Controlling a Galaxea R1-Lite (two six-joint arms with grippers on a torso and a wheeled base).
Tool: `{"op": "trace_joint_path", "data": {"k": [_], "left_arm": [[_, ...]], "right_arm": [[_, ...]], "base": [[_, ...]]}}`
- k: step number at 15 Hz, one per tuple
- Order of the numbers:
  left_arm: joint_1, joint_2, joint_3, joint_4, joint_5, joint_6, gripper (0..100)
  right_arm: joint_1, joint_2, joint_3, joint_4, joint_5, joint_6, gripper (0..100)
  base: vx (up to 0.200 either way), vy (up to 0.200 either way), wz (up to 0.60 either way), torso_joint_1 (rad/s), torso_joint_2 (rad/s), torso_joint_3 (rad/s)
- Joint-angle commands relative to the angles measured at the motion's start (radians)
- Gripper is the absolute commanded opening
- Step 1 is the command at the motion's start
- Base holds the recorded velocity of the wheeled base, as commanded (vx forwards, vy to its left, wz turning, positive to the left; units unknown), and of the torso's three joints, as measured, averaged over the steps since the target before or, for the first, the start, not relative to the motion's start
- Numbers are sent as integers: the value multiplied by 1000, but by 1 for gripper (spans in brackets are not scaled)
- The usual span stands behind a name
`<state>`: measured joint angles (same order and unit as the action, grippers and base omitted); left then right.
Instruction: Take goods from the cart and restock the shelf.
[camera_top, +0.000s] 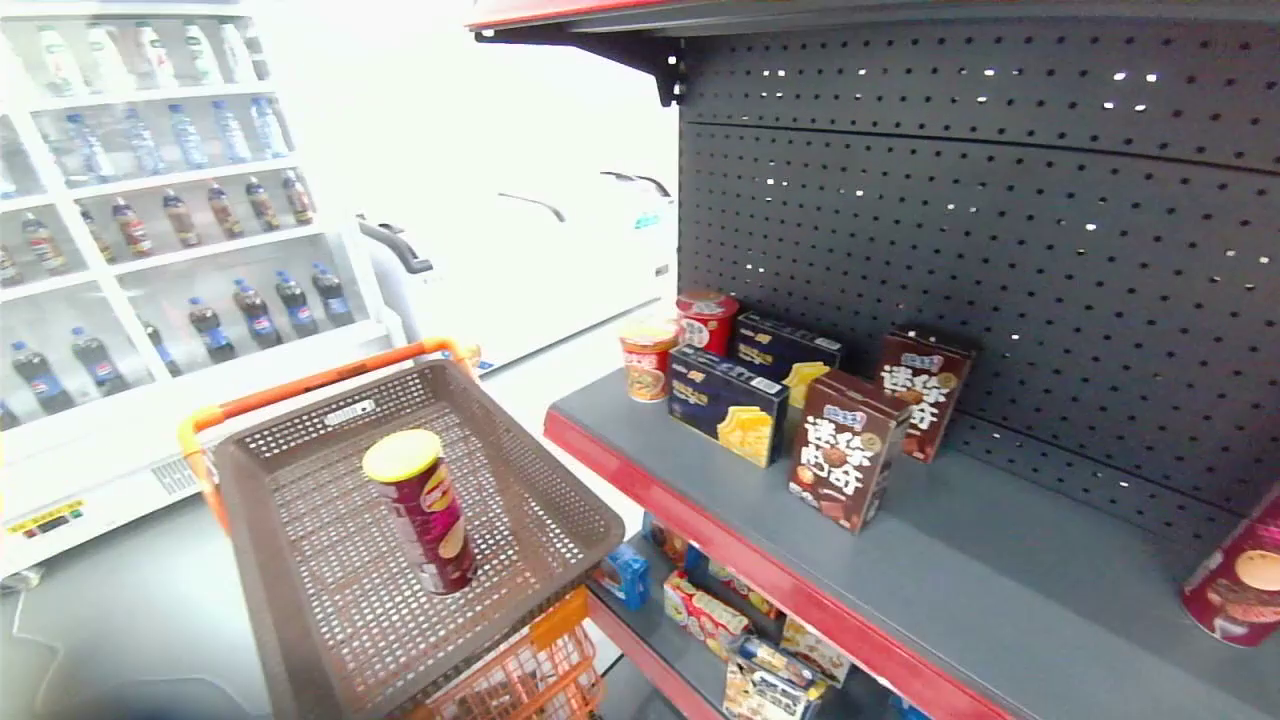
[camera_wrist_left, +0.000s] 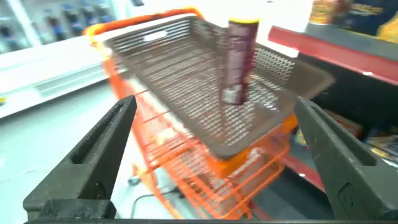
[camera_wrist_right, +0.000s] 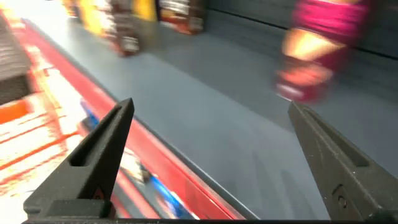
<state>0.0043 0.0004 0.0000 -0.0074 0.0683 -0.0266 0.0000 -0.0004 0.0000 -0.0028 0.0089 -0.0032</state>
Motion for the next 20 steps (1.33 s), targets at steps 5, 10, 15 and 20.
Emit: {"op": "trace_joint_path", "data": {"k": [5, 10, 15, 20], "left_arm": [[-3, 219, -327, 161, -27, 17, 100], [-41, 609, -520, 135, -111, 59, 100], [-118, 920, -437, 27, -219, 65, 100], [-153, 1385, -370, -467, -234, 116, 100]], "right_arm": [[0, 0, 0, 0, -1, 3, 100], [0, 0, 0, 0, -1, 3, 100], [0, 0, 0, 0, -1, 3, 100], [0, 0, 0, 0, -1, 3, 100]], "base": [[0, 0, 0, 0, 0, 0], [0, 0, 0, 0, 0, 0], [0, 0, 0, 0, 0, 0], [0, 0, 0, 0, 0, 0]]}}
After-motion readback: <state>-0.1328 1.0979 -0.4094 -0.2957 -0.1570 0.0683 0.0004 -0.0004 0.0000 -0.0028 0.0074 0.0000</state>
